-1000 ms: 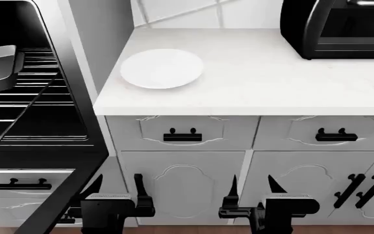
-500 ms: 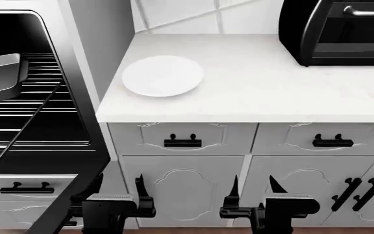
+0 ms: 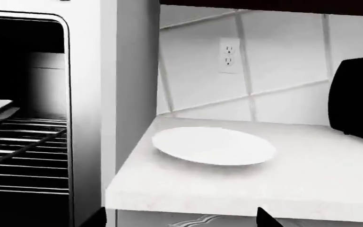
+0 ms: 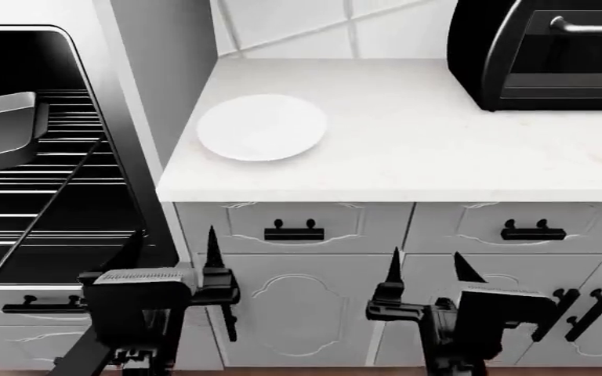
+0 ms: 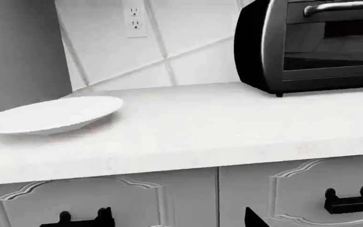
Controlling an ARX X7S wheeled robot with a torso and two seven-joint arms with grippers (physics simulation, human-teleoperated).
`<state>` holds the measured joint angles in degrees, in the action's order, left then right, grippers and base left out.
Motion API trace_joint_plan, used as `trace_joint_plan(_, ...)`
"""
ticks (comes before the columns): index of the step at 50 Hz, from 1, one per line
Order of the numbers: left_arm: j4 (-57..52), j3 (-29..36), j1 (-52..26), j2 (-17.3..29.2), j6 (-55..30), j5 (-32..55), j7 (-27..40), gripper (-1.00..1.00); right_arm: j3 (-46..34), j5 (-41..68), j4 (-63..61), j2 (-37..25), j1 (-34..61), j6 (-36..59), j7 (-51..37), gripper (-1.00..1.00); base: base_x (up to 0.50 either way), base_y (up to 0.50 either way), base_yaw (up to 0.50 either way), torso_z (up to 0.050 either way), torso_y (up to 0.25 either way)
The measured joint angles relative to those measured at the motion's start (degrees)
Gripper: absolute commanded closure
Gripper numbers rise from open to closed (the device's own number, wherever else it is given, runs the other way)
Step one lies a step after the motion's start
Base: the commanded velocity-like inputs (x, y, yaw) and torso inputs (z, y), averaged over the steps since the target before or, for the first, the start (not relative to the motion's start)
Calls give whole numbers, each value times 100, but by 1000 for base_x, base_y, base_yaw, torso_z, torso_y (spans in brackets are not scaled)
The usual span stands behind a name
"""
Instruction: Pick the eggplant from the top rack in the oven and place it on the plate on the counter.
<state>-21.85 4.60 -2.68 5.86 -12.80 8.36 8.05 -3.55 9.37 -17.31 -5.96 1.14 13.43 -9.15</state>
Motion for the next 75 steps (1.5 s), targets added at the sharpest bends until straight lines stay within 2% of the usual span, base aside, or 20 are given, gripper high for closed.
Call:
trace_joint_plan(3, -913, -102, -413, 10, -909, 360, 202, -100, 110, 279, -866, -75, 242, 798, -177, -100, 0, 0, 0, 0, 0)
trace_joint_plan(5, -1437, -166, -818, 186, -1443, 854, 584, -100, 239, 529, -1460, -108, 488, 1409, -343, -100, 0, 0, 0, 0, 0)
trace_joint_plan(8, -2052, -156, -1516, 660, -1948, 1947, 1516, -100, 350, 1295, -2185, -424, 997, 2149, -1003, -100, 0, 0, 0, 0, 0)
trace_joint_plan(12, -2631, 196, -2613, 1536, -2008, 3424, 2914, -100, -32, 2839, -2868, -1436, 2017, 2243, -2549, -100, 0, 0, 0, 0, 0)
trace_joint_plan(16, -3023, 975, -3888, 2505, -1554, 4576, 4148, -100, -1065, 3930, -3332, -2605, 3185, 1602, -3970, -100, 0, 0, 0, 0, 0)
trace_joint_plan(20, -3286, 2058, -5153, 3387, -902, 5265, 5098, -100, -2570, 4565, -3644, -3679, 4583, 640, -5083, -100, 0, 0, 0, 0, 0)
trace_joint_plan(25, -3496, 3506, -6517, 4248, -36, 5673, 5946, -100, -4600, 4886, -3894, -4662, 6261, -512, -6088, -100, 0, 0, 0, 0, 0)
trace_joint_plan(29, -3599, 4382, -7278, 4755, 489, 5837, 6387, -100, -5954, 4983, -4017, -5199, 7334, -1227, -6628, -100, 0, 0, 0, 0, 0)
trace_joint_plan(35, -3694, 5326, -8193, 5270, 975, 6045, 6795, -100, -7596, 5027, -4130, -5713, 8649, -2039, -7139, -100, 0, 0, 0, 0, 0)
trace_joint_plan(40, -3736, 5829, -8814, 5588, 1173, 6232, 6959, -100, -8667, 5019, -4183, -5987, 9522, -2522, -7386, -100, 0, 0, 0, 0, 0)
trace_joint_plan(46, -3757, 6225, -9278, 5822, 1301, 6345, 7051, -100, -9875, 4941, -4220, -6179, 10518, -2937, -7601, -100, 0, 48, 0, 0, 0)
trace_joint_plan(54, -3762, 6503, -9624, 6093, 1398, 6432, 7051, -100, -11233, 4781, -4242, -6315, 11593, -3452, -7789, -100, 0, 500, 0, 0, 0)
trace_joint_plan(64, -3712, 6585, -9958, 6663, 1337, 6562, 6786, -100, -12437, 4665, -4253, -6378, 12567, -3870, -7874, -100, 0, 500, 0, 0, 0)
trace_joint_plan(75, -3702, 6634, -10051, 6888, 1297, 6568, 6693, -100, -12926, 4548, -4236, -6358, 12855, -4101, -7939, -100, 0, 500, 0, 0, 0)
